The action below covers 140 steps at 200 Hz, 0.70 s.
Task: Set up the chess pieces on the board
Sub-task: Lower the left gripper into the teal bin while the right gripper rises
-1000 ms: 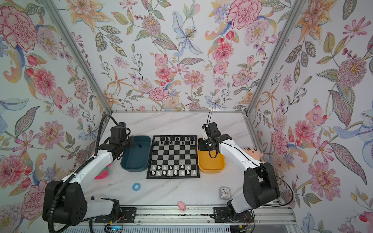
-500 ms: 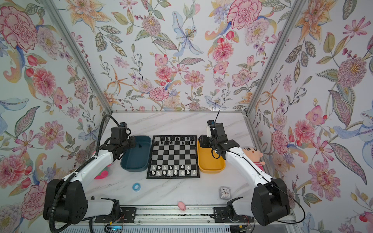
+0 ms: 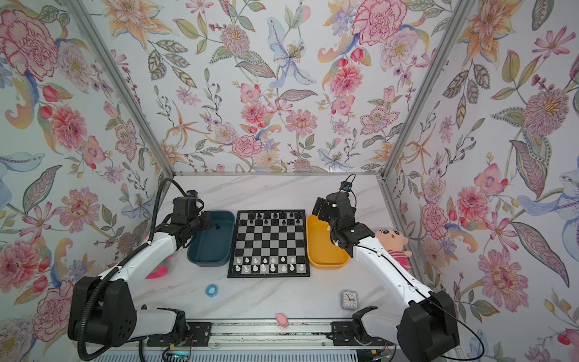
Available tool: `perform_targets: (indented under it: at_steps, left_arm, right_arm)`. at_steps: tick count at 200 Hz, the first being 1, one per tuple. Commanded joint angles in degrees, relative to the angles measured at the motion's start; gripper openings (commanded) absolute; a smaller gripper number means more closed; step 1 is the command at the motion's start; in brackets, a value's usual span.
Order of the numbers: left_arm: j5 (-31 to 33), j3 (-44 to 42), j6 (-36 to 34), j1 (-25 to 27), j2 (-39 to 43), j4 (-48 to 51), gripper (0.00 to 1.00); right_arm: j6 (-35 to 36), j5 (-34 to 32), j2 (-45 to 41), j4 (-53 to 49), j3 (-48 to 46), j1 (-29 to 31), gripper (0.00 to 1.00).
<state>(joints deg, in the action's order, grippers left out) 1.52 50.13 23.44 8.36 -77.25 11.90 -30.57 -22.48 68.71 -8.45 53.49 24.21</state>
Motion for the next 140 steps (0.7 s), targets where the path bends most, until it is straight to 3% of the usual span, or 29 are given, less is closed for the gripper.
perform_targets:
  at_steps: [1, 12, 25, 59, 81, 140]
  left_arm:
    - [-0.19, 1.51, 0.66, -0.47, 0.62, 1.15, 0.52]
    - [-0.38, 1.55, 0.74, -0.47, 0.61, 1.19, 0.51]
    - [-0.55, 1.63, 0.73, -0.55, 0.65, 1.36, 0.52]
    - [-0.82, 1.99, 0.51, -0.45, 0.87, 2.70, 0.51]
    - [-1.32, 1.99, 0.50, -0.47, 1.14, 4.11, 0.52]
    - [-5.56, 1.68, 1.00, -0.54, -1.01, 4.97, 0.50]
  right_arm:
    - [-6.09, -3.91, -3.35, 3.16, -2.27, -1.22, 0.99]
    - [-7.08, 1.48, -4.63, 4.13, -3.72, -2.75, 0.99]
    - [-13.28, 2.27, -6.12, 2.73, -5.26, -4.01, 0.99]
    - [-13.45, 10.18, -10.29, 6.70, -9.80, -7.47, 1.00]
    - [-12.91, 12.43, -11.30, 0.95, -7.88, -9.49, 0.98]
    - [-3.53, 24.23, 4.53, -21.69, 4.76, -12.96, 0.99]
